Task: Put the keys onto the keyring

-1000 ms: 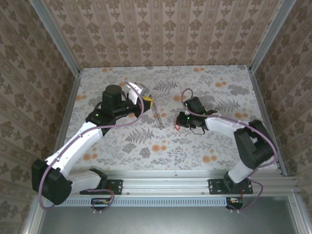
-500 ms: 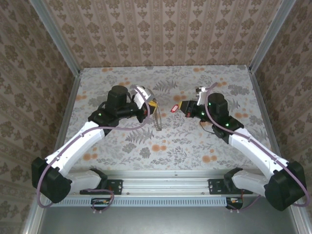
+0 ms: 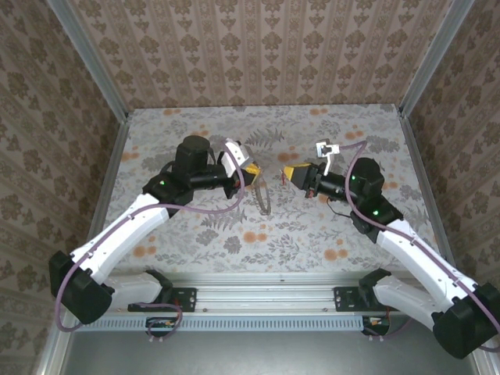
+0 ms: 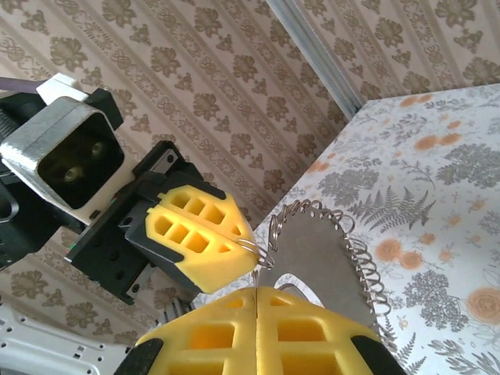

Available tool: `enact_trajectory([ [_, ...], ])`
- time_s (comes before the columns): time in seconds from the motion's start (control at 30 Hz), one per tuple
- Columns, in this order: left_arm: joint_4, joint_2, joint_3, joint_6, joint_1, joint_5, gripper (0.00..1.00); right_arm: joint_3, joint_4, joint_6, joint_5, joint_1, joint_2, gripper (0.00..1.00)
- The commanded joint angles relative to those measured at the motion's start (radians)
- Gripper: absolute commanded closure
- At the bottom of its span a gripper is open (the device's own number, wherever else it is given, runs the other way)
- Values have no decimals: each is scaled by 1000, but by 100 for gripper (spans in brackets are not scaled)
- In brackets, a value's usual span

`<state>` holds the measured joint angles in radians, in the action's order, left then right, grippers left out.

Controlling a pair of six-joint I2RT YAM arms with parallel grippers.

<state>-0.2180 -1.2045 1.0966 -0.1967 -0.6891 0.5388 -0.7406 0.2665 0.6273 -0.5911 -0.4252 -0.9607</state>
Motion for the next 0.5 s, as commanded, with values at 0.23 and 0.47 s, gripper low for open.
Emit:
enact_trajectory([
  [0.23, 3, -16, 77, -32, -32, 40, 100, -29, 59, -16, -30, -23, -12, 100],
  [0.47, -7, -35, 98, -30, -46, 49, 100, -46, 68, -26, -15, -48, -29, 100],
])
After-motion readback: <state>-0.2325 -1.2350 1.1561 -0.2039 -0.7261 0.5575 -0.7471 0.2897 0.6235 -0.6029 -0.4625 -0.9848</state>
